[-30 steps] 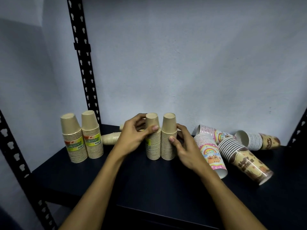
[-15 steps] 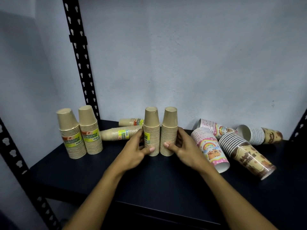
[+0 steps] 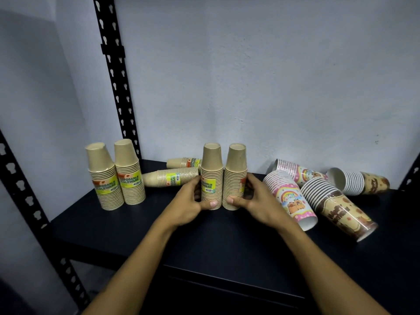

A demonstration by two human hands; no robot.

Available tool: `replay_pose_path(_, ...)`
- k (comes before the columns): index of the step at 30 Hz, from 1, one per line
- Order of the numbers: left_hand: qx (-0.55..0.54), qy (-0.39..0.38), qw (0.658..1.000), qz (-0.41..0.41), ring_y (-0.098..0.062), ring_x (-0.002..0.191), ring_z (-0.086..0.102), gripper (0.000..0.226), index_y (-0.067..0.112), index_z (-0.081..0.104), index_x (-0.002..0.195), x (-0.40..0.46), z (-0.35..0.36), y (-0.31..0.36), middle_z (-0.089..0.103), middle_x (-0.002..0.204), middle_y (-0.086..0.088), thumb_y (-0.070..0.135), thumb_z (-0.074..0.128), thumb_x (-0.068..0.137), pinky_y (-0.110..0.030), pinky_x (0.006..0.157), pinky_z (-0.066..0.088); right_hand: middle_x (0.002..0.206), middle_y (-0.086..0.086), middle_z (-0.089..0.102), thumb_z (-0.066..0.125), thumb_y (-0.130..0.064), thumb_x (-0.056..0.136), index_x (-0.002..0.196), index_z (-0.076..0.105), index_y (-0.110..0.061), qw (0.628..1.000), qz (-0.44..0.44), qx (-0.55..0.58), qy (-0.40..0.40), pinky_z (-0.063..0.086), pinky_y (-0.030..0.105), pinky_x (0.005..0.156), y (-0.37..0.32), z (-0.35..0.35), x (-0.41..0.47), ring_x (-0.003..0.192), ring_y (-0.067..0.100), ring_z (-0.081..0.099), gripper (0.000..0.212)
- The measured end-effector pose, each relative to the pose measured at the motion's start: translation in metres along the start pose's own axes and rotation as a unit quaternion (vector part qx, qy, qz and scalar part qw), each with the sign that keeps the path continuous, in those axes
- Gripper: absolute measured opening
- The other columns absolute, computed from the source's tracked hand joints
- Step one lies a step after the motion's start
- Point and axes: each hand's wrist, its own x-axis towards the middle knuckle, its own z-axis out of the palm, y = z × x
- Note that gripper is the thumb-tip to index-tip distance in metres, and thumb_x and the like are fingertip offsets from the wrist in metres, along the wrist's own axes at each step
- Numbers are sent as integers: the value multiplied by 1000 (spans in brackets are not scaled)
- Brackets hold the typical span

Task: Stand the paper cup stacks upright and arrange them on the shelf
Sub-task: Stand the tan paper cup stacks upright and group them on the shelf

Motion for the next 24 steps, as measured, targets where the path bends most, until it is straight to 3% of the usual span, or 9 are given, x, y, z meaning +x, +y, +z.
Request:
replay_pose_path(3,14,22,1000,1,-12,121,65,80,18,52,138,0,1,-3,68,132,2,25,92,69,-41,107,51,123,-10,67,90,-27,72,131,50,-21,1000,-7,-4,22,55,37,100,-1,5,-1,112,3,66,71)
replay_pose_path(7,11,27,1000,-6,-11,120,65,94,17,51,138,2,-1,-4,67,132,3,40,95,58,-39,106,52,126,-11,64,91,-48,60,132,47,-24,1000,-2,-14,20,55,35,99,-3,3,-3,115,5,64,88)
replay_pose_path(10,1,-1,1000,-16,-8,122,63,95,15,48,141,3,-5,-4,64,135,2,29,97,60,-30,107,50,134,-11,60,92,-41,64,141,42,-24,1000,6,-20,-13,51,28,102,-5,-4,-4,120,4,59,93)
replay_pose_path(13,-3,-13,1000,-18,-5,122,63,81,14,50,141,2,-5,-3,65,134,4,14,89,69,-30,109,47,135,-7,62,90,-26,70,142,43,-21,999,16,-16,-25,51,38,106,-3,-7,-1,121,8,62,87)
replay_pose_path(16,19,6,1000,-13,-8,122,64,81,18,54,138,1,-2,-6,68,131,5,25,93,67,-37,109,49,128,-6,66,87,-14,74,138,49,-17,1000,3,-20,-13,52,36,104,-4,-3,-1,115,5,65,75)
replay_pose_path(19,38,30,999,-3,-10,120,65,91,23,57,134,-1,0,-6,69,129,6,46,96,55,-42,107,50,124,-9,70,90,-28,70,133,55,-21,1000,-2,-28,-3,54,36,102,-4,0,-3,112,4,66,72)
replay_pose_path(24,49,49,998,3,-8,115,67,89,23,59,131,-3,2,-3,71,124,7,46,95,53,-40,105,52,127,-11,68,90,-52,60,136,53,-25,999,-6,-34,-9,54,37,102,-5,-1,-4,115,4,65,88)
